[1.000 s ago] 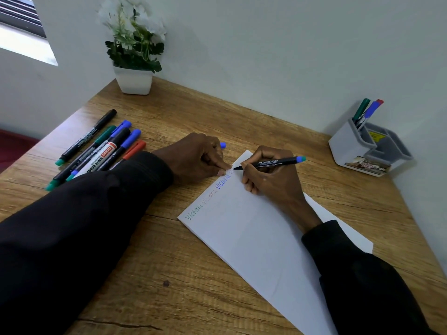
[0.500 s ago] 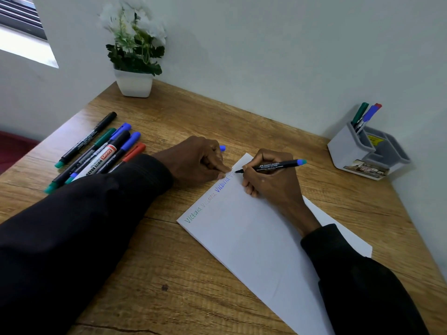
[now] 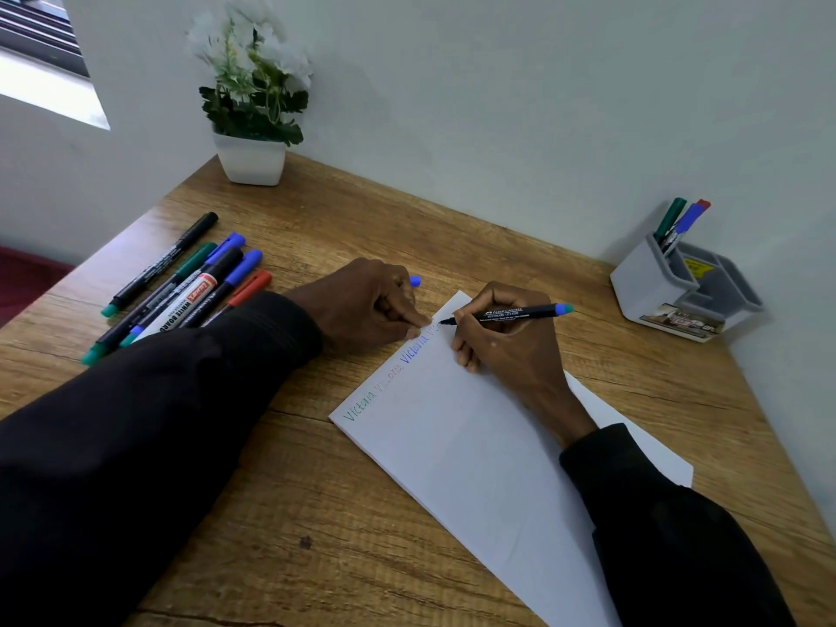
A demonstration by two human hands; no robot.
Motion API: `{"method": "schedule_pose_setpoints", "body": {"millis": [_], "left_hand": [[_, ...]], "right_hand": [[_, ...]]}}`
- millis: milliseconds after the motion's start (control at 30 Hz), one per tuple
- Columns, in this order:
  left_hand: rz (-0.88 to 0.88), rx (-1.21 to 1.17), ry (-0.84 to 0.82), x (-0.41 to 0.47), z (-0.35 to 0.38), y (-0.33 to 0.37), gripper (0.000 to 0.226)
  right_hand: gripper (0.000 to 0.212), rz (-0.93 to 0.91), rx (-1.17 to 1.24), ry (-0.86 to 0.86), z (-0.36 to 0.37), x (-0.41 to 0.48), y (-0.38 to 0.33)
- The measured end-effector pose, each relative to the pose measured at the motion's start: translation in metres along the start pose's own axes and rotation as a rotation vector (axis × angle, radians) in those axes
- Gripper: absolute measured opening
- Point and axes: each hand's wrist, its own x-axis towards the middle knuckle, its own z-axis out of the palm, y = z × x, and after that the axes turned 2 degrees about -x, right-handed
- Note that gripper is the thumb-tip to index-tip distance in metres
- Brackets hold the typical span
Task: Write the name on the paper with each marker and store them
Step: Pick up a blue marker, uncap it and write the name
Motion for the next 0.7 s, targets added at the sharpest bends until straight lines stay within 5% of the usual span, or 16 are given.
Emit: {"method": "schedule_pose_setpoints", "body": {"millis": [700], "left_hand": [[0.036,0.035,-0.005,-0.0021,0.0001,0.0050,0.044]], "right_hand": [[0.023,0.013,-0.011,0.003,0.0000,-0.0006,-0.0025]]}}
